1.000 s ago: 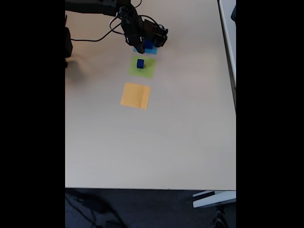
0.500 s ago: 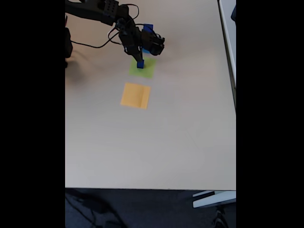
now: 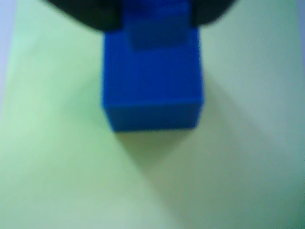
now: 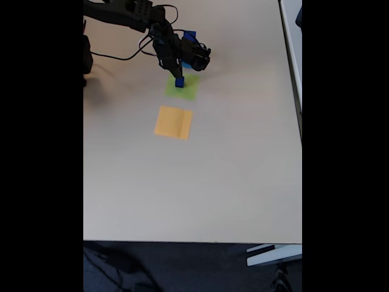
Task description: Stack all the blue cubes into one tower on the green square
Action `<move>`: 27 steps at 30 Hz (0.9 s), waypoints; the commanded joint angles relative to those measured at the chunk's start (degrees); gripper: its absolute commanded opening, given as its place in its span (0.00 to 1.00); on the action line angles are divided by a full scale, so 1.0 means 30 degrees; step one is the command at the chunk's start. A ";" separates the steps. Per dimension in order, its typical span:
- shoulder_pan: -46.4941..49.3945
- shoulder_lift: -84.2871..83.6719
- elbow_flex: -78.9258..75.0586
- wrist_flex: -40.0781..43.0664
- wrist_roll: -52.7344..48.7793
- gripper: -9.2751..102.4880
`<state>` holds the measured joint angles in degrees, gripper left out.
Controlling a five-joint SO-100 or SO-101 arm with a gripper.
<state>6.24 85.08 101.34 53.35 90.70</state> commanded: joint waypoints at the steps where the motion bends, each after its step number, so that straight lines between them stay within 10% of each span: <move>1: -0.0088 -0.0117 -0.0029 -0.0410 0.0498 0.08; 27: 0.0381 -0.0322 0.0176 -0.1260 -0.0176 0.08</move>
<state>7.73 83.50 102.48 50.54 89.74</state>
